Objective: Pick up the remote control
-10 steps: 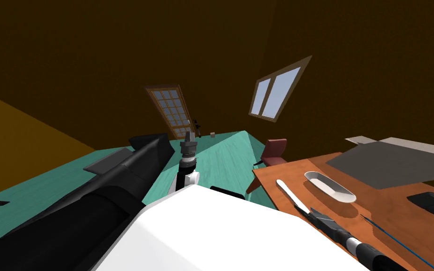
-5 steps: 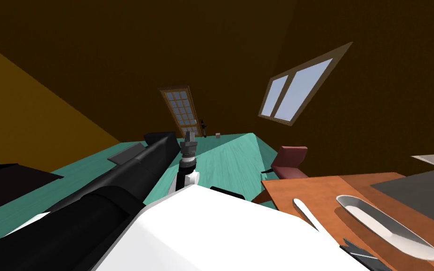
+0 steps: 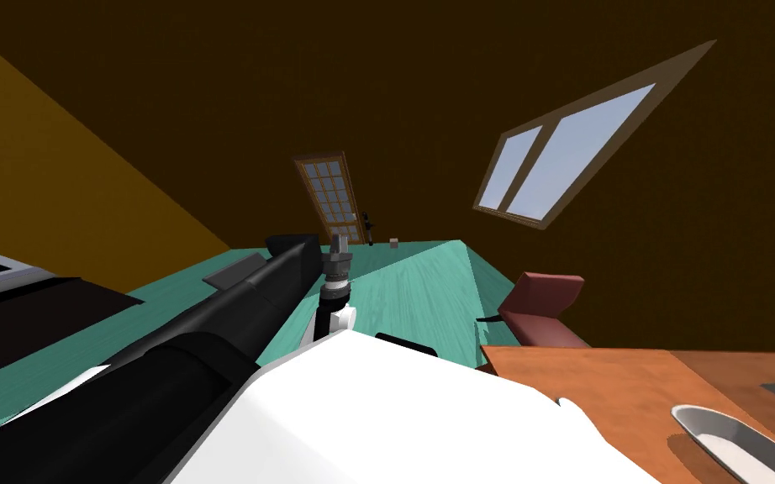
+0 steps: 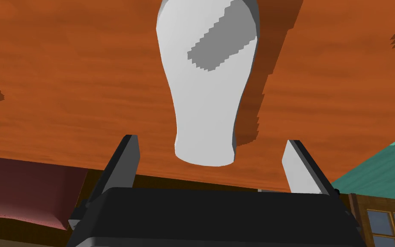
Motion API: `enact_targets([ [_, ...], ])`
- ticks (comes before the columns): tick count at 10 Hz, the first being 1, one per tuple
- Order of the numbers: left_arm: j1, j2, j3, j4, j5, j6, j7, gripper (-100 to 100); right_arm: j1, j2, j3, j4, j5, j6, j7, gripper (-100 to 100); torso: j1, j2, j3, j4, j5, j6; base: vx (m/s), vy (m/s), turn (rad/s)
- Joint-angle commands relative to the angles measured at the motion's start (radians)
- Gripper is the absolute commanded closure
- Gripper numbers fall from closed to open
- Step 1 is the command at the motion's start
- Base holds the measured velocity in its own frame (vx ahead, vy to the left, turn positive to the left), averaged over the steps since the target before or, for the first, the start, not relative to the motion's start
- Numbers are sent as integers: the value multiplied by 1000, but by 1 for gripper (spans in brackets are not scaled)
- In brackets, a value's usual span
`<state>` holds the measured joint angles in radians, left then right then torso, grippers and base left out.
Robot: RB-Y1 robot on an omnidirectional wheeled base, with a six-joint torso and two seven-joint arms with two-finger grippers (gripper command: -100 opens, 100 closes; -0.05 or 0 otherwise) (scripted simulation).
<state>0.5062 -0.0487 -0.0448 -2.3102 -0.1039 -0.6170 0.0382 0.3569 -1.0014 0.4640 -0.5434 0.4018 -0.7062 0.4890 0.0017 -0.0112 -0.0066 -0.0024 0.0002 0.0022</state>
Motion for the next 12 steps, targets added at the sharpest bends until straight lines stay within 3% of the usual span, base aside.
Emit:
enact_targets([
  [1,0,0,0,0,0,0,0,0,29,9,27,34,26,6,18,-100,0,0,0,0,0,0,175,21,182],
  [2,0,0,0,0,0,0,0,0,29,9,27,-10,26,6,18,-100,1,-2,-1,0,0,0,155,14,73],
  [3,0,0,0,0,0,0,0,0,29,9,27,-16,26,6,18,-100,0,-2,-1,0,0,0,76,-6,-4],
  [5,0,0,0,0,0,0,0,0,38,28,44,63,43,7,30,-100,-1,5,3,1,0,0,60,-15,44],
  [8,0,0,0,0,0,0,0,0,43,43,54,78,53,10,36,-100,-2,2,1,0,-1,0,96,-28,39],
  [9,0,0,0,0,0,0,0,0,32,46,52,103,52,-11,45,-100,-3,3,2,1,-1,0,29,-15,2],
  [10,0,0,0,0,0,0,0,0,35,45,52,98,52,-6,43,0,-2,5,3,1,0,0,6,-3,2],
  [11,0,0,0,0,0,0,0,0,34,42,46,48,102,27,-7,-100,-1,7,4,2,0,0,-14,-32,-110],
  [12,0,0,0,0,0,0,0,0,34,42,46,32,129,27,-28,-100,-2,9,5,2,0,1,-20,-38,-53],
])
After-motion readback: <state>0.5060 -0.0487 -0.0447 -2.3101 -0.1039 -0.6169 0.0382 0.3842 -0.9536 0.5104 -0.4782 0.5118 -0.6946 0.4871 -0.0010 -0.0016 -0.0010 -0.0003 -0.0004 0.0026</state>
